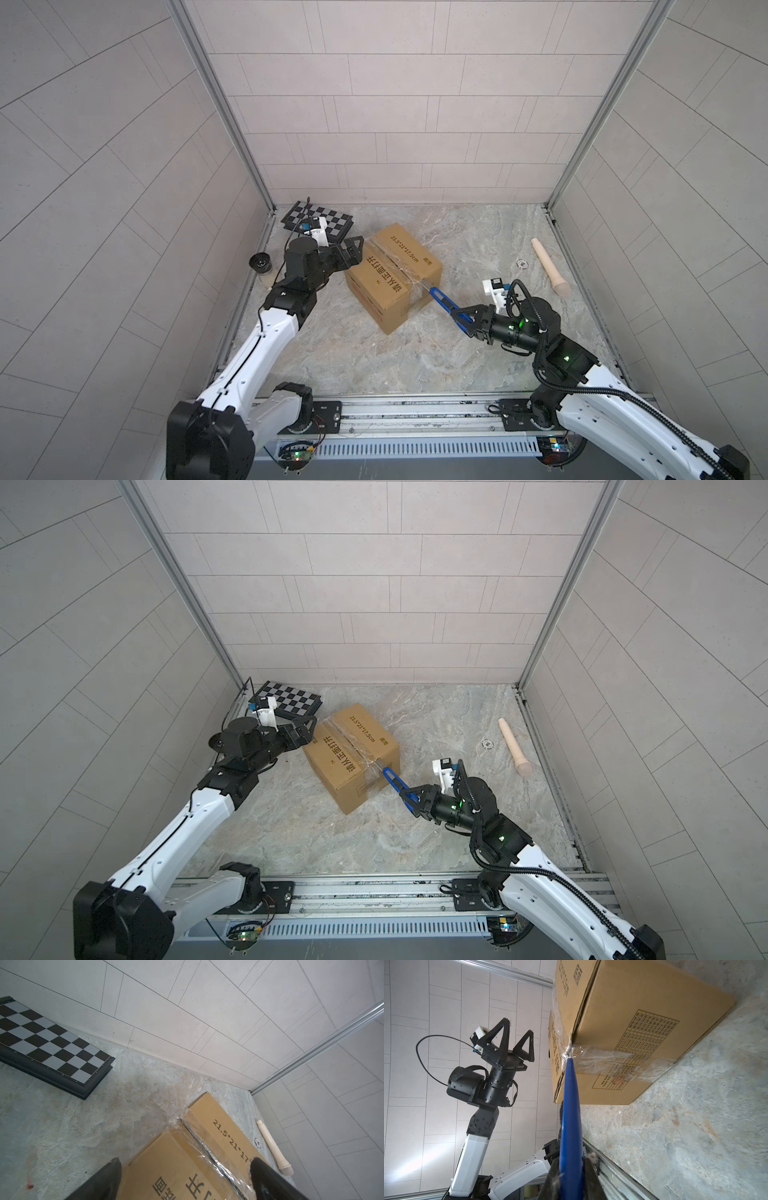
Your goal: Unpack the express box
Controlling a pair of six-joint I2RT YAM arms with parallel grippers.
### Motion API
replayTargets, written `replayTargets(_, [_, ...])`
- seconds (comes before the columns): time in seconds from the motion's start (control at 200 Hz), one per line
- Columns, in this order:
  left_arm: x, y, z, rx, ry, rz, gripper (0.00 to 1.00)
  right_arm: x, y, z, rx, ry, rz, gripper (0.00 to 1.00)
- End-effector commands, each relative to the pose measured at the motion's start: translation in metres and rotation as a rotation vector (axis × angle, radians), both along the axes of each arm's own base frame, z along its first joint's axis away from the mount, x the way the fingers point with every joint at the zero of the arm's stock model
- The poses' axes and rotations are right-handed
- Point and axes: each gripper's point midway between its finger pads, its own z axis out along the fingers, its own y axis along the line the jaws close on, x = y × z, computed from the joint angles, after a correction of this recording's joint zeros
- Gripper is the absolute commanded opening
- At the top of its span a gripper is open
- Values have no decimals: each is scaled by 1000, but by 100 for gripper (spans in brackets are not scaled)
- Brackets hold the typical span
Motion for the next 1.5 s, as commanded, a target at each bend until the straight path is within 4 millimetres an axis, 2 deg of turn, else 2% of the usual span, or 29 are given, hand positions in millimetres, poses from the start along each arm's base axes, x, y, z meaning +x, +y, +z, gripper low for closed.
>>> replayTargets(0.0, [-25,-19,-13,-67,27,-101,100,3,4,28,69,-95,9,0])
replayTargets(0.135, [-38,-34,-35,-67,57,-126,100,4,6,35,100,-101,11,0])
replayTargets(0.446, [-34,-39,-64,-82,106,-126,100,-1,9,49,156,-112,38,0])
replayTargets(0.616, [-32,-38,-63,-81,99,-123,100,-6,14,43,155,-88,68,0])
replayTargets(0.806, [-30,-39,-59,-83,89,-121,100,-7,16,17,58,-51,79,0])
replayTargets(0.916, [-28,-40,-59,-89,87,-125,100,-3,16,11,42,-48,72,0])
replayTargets(1.031, [-26,-43,-59,-104,88,-132,100,-1,18,16,55,-60,68,0])
replayTargets(1.297, [-27,-45,-66,-100,101,-133,100,2,17,54,190,-119,41,0])
replayTargets(1.397, [-27,-47,-67,-105,104,-135,100,1,19,53,193,-114,41,0])
replayTargets(1.497, [-28,-50,-64,-108,98,-143,100,0,26,41,148,-106,54,0])
